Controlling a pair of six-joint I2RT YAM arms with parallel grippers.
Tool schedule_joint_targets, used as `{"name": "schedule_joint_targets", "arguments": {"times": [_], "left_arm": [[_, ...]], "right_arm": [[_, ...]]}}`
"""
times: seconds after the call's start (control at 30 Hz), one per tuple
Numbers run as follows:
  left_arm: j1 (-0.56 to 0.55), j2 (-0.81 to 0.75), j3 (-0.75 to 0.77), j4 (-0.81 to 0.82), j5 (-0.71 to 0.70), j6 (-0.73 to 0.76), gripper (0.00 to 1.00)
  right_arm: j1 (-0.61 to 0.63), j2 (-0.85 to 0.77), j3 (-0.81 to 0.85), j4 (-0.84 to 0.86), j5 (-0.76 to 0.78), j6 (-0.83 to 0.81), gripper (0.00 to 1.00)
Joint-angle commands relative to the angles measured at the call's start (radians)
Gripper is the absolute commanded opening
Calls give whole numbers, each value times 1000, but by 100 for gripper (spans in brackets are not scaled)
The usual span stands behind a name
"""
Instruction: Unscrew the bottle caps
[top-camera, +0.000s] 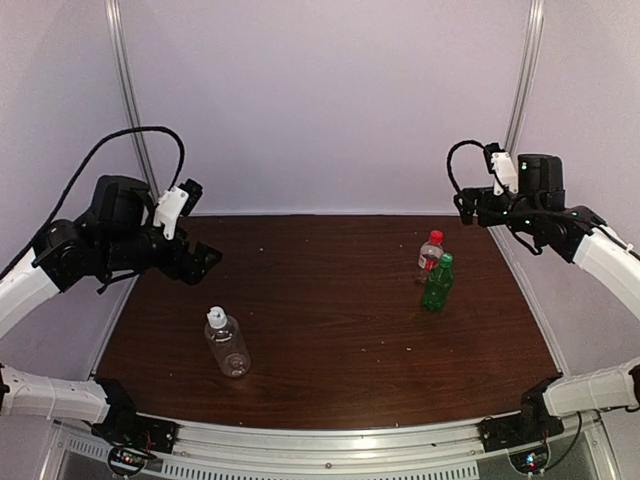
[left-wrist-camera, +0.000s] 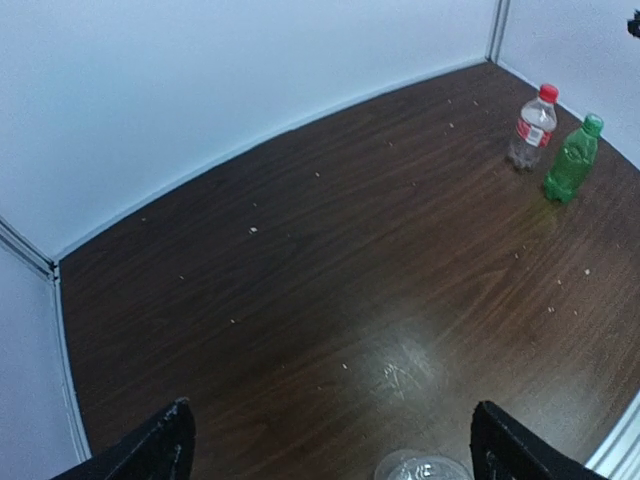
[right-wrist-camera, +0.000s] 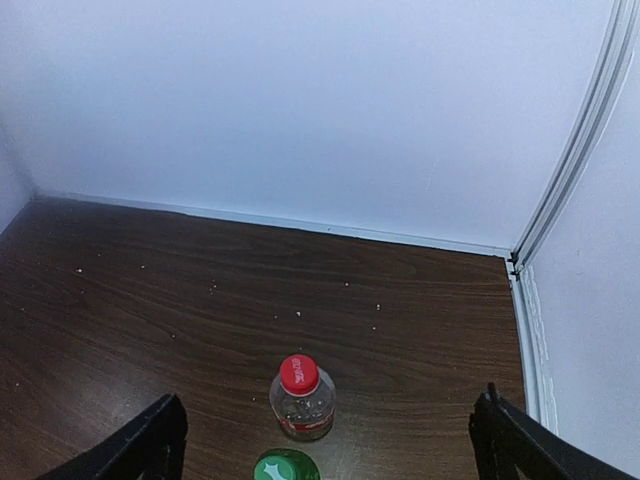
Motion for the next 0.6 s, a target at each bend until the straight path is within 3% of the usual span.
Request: {"name": "schedule_joint_targets", "arguments": {"times": [0.0, 0.27, 0.57], "left_arm": [[-84, 26, 17, -170, 19, -66, 97], [-199, 51, -26, -267, 49, -165, 90], [-210, 94, -57, -284, 64, -201, 80]], "right_arm": [[5, 8, 9, -3, -22, 14, 100], [6, 17, -3, 0, -57, 26, 100], [7, 14, -22, 3, -81, 38, 100]]}}
